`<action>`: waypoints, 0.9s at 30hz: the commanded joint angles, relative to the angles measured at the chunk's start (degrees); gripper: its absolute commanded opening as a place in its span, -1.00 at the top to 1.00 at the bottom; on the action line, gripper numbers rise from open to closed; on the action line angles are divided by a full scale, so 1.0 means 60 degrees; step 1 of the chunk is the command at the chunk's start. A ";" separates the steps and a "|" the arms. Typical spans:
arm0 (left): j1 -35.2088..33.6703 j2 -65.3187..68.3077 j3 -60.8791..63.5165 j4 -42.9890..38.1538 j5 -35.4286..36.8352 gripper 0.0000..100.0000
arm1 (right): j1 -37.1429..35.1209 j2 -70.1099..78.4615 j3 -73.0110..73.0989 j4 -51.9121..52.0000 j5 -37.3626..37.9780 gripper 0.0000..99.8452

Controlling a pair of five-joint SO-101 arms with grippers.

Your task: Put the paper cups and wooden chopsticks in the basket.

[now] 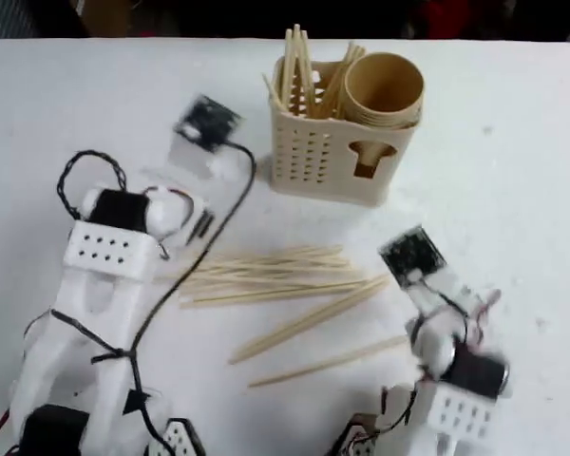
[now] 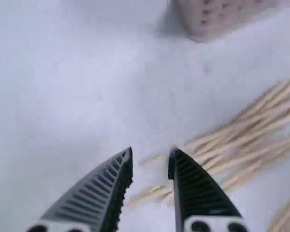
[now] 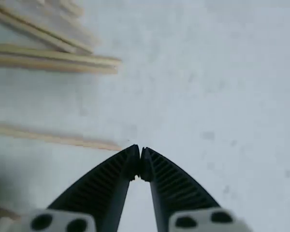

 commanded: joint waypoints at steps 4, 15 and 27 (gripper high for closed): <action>-0.1883 0.1912 -0.0147 -0.2271 0.1568 0.72 | -0.3773 0.5018 -0.2315 0.1429 0.1026 0.85; -0.2689 0.4579 -0.1333 -0.2784 0.1626 0.72 | -0.6996 0.5473 -0.0454 0.1004 0.2300 0.61; -0.2747 0.4652 -0.1465 -0.2652 0.1626 0.72 | -0.6996 0.4960 0.2418 -0.3055 0.2271 0.62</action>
